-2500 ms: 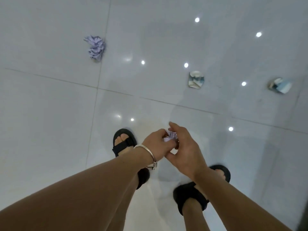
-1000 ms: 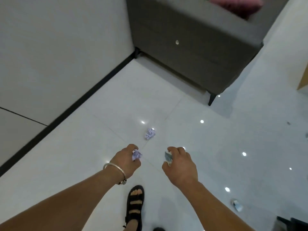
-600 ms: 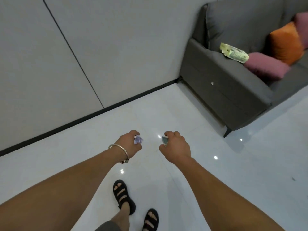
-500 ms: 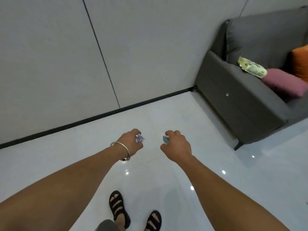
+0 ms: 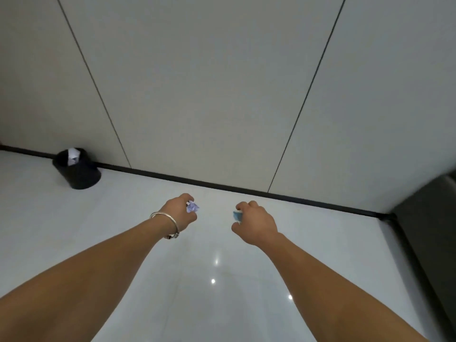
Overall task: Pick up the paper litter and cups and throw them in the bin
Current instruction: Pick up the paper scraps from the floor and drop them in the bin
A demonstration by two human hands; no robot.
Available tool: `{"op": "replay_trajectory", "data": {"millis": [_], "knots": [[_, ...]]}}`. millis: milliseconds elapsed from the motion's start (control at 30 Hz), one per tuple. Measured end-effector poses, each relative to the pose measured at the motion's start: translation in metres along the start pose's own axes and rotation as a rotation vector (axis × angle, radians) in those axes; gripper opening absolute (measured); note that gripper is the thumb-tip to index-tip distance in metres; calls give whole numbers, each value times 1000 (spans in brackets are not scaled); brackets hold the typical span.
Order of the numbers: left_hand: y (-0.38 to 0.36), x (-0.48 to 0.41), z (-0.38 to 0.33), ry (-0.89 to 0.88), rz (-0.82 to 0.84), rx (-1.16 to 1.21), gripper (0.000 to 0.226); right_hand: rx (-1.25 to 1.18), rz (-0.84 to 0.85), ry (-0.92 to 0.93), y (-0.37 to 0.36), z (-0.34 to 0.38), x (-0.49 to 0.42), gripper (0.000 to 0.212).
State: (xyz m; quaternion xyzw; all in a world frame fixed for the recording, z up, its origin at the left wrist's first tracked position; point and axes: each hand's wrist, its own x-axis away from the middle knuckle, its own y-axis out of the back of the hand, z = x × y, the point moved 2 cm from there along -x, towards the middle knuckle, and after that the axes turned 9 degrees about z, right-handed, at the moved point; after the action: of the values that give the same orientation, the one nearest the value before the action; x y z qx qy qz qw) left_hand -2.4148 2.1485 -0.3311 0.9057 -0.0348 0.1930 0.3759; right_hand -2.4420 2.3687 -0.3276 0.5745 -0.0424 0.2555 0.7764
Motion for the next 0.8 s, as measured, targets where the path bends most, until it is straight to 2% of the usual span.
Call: {"op": "replay_trajectory", "data": {"millis": [233, 400, 633, 800], "knots": [[131, 54, 148, 139, -149, 61, 36, 117, 98, 196, -51, 187, -44, 54], [194, 81, 228, 229, -226, 125, 36, 174, 153, 347, -84, 304, -73, 53], [252, 74, 316, 387, -263, 142, 36, 219, 225, 473, -112, 417, -141, 53], [326, 35, 363, 445, -343, 104, 38, 225, 253, 528, -119, 483, -223, 54]]}}
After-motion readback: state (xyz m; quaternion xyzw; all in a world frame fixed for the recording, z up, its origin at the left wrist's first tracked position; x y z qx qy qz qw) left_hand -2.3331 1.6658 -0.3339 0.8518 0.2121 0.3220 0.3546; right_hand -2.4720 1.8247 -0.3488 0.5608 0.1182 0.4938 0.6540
